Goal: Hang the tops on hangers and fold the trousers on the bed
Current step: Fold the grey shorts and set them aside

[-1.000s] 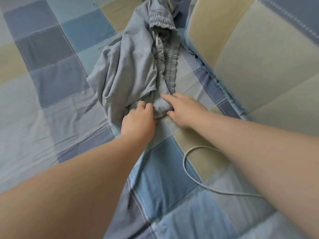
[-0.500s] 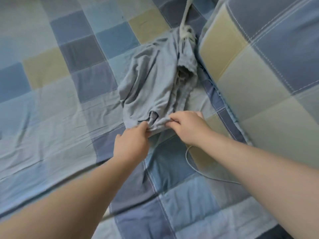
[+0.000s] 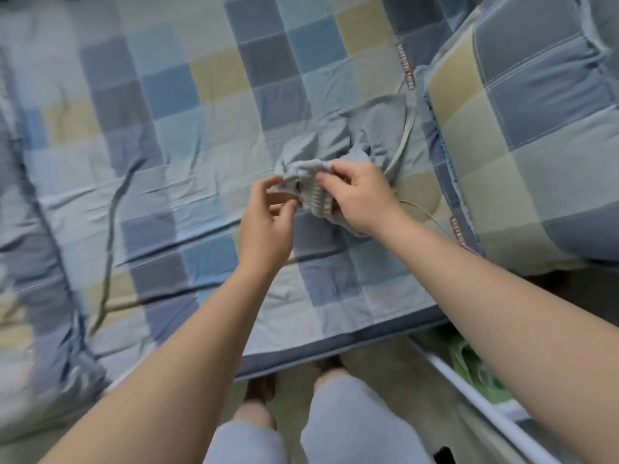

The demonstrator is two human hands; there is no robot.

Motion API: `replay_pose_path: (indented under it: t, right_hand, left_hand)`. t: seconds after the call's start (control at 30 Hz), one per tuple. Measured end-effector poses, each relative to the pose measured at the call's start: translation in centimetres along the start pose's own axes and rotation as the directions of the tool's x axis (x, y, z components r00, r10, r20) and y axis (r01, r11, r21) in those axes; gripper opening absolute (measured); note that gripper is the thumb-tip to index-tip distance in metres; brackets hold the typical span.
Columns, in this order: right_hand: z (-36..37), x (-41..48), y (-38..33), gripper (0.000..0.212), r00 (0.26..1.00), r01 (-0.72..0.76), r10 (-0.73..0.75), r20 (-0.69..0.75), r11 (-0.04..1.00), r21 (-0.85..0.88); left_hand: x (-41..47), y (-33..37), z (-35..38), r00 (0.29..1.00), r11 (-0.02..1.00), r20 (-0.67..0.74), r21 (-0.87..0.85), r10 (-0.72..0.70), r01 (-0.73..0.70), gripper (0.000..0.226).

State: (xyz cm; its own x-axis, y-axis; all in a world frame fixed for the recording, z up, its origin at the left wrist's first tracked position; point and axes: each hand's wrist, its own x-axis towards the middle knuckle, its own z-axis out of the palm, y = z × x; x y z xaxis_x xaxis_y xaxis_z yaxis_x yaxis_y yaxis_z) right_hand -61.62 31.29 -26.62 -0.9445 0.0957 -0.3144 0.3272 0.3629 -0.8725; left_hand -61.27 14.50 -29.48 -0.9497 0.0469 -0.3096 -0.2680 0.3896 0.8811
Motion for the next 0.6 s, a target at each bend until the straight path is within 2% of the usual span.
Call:
replay_pose_path:
  t: [0.07,0.13,0.3,0.43,0.53,0.6]
  right_hand:
    - [2.2,-2.7,-3.5,0.024,0.998,-0.018,0.024,-0.063,0.995,0.093]
    - [4.5,-5.4,-6.5,0.023,0.991,-0.049,0.069,-0.112,0.984,0.170]
    - [10.5,-12.4,-14.2,0.024,0.969,-0.120,0.195,-0.154,0.911,0.394]
    - [14.4,-17.5,-20.2,0.024,0.961,-0.121,0.243,-0.129,0.795,0.594]
    - [15.9,-20.0,-23.5,0.016,0.971,-0.077,0.214,-0.108,0.706,0.704]
    - [16.3,-20.9,-24.9,0.014,0.974,-0.046,0.199,-0.105,0.632,0.774]
  left_hand:
    - [-2.9,0.9,-3.3,0.998,0.999,0.064,-0.033,0.027,-0.025,0.042]
    - [-5.6,1.1,-6.7,0.989,0.998,0.142,-0.046,0.046,-0.040,0.042]
    - [-11.6,1.0,-15.4,0.950,0.995,0.305,0.038,0.074,-0.090,0.054]
    - [-15.1,-0.3,-22.1,0.963,0.979,0.240,0.130,0.120,-0.154,0.034]
    - [-16.7,-1.9,-26.7,0.967,0.962,0.240,0.234,0.084,-0.142,0.015]
    - [-17.3,-3.0,-29.4,0.976,0.939,0.208,0.315,0.070,-0.135,0.013]
